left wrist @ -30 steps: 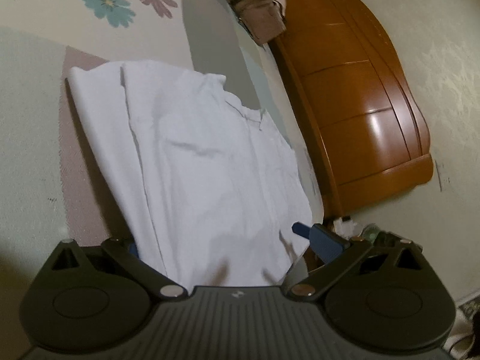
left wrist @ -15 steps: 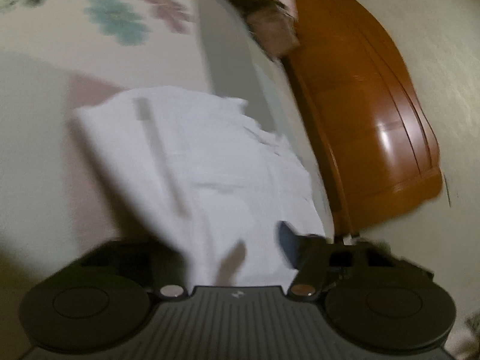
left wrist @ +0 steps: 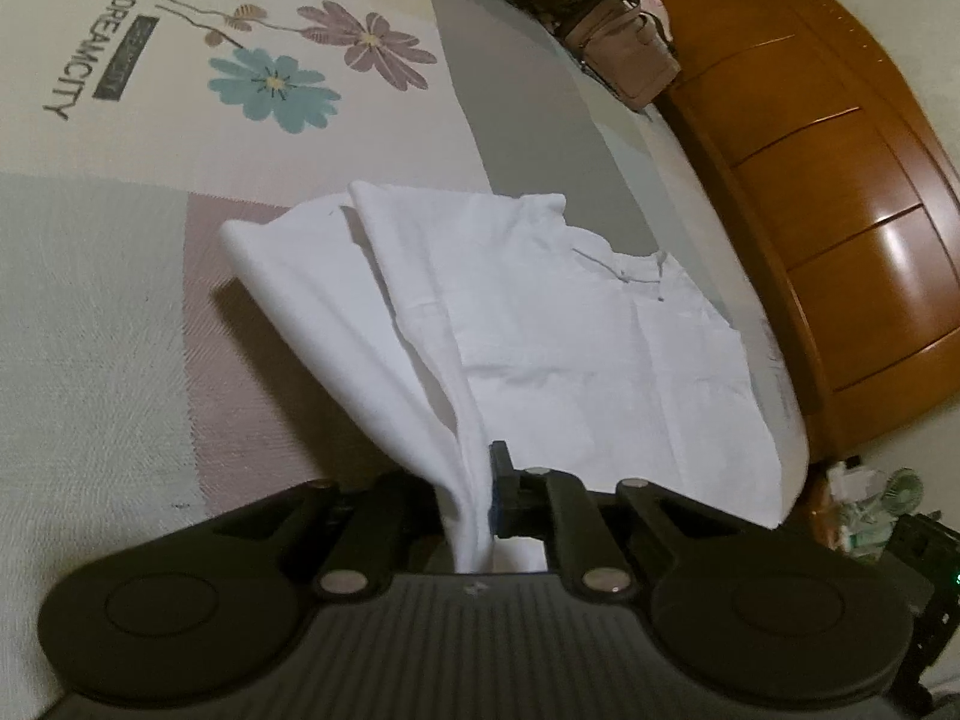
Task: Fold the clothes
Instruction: 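Lift the side edge with the left gripper and fold it over the shirt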
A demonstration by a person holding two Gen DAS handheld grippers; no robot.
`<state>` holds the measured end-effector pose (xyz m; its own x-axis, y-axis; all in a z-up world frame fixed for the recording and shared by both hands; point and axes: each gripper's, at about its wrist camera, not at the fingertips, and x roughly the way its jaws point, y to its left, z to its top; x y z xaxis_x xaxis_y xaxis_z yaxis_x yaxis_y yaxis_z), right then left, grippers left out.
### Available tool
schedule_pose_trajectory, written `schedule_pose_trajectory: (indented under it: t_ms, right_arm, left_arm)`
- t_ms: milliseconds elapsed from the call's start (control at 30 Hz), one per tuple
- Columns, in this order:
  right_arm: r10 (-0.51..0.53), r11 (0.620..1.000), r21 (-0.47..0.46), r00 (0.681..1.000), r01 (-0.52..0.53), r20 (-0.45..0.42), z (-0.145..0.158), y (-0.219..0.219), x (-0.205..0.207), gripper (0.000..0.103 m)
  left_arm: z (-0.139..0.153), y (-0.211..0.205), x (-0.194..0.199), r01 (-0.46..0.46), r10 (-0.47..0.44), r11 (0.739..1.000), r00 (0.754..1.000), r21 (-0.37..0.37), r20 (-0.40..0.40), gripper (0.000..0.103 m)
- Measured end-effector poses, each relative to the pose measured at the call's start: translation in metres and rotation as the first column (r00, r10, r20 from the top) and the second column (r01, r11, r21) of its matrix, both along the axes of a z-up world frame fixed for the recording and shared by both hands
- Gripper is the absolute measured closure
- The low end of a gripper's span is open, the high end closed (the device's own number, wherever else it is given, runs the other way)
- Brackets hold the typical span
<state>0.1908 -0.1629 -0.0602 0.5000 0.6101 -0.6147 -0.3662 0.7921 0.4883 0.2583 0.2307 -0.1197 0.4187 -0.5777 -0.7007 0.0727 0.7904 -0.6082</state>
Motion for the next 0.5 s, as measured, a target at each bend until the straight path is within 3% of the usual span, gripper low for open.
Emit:
schedule_pose_trajectory:
  t_ms: [133, 233, 400, 500]
  right_arm:
    - [0.058, 0.998, -0.019, 0.998, -0.057, 0.041, -0.002, 0.012, 0.004, 0.000]
    - [0.073, 0.997, -0.020, 0.997, -0.074, -0.025, -0.017, 0.013, 0.009, 0.000]
    - [0.119, 0.993, 0.020, 0.986, -0.118, -0.114, -0.015, -0.001, -0.007, 0.000]
    - [0.092, 0.996, 0.031, 0.990, -0.089, -0.103, -0.010, -0.017, -0.019, 0.000]
  left_arm:
    - [0.004, -0.009, 0.002, -0.016, 0.017, 0.999, 1.000, 0.043, -0.011, 0.097]
    - [0.010, -0.015, 0.001, -0.029, 0.030, 0.997, 0.999, 0.073, -0.015, 0.097]
    - [0.020, -0.022, -0.001, -0.039, 0.041, 0.994, 0.999, 0.104, -0.015, 0.097]
    - [0.031, -0.030, -0.001, -0.033, 0.034, 0.993, 0.999, 0.115, -0.003, 0.097]
